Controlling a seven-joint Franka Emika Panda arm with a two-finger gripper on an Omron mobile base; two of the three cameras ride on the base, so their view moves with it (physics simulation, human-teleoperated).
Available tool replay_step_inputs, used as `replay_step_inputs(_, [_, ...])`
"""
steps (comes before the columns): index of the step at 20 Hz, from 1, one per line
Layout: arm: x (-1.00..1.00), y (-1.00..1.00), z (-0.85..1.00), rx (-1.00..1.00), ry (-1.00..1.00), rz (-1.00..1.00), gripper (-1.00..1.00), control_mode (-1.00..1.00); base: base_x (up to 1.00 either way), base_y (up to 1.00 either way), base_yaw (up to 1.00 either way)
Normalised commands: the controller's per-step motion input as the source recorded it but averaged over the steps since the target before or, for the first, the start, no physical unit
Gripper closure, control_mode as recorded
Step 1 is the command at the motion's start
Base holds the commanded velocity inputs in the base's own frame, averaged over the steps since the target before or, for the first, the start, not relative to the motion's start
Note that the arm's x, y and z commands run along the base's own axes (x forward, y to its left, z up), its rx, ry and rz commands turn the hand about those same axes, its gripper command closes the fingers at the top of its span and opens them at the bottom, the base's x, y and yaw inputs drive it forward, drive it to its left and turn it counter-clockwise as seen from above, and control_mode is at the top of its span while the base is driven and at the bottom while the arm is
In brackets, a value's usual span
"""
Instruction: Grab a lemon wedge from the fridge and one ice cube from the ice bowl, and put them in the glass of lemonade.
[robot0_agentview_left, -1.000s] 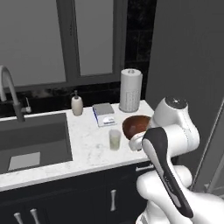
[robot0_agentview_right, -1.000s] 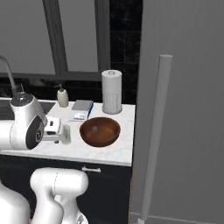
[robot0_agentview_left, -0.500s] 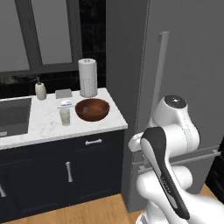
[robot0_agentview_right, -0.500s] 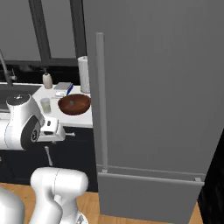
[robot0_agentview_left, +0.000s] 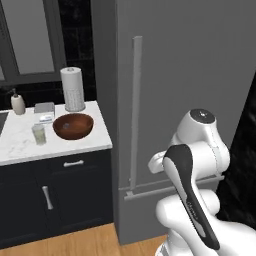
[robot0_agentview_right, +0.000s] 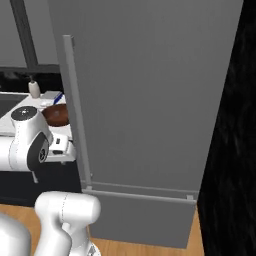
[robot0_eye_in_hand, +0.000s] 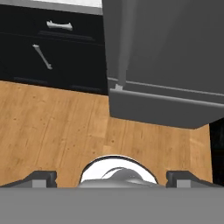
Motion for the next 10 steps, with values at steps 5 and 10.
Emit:
replay_step_inputs(5, [0.00, 0.00, 0.00, 0.00, 0.00, 0.00, -1.00, 1.00, -0.05, -0.21, 0.01])
replay_step_inputs(10, [0.00, 0.00, 0.00, 0.00, 0.00, 0.00, -1.00, 1.00, -0.56, 0.00, 0.00])
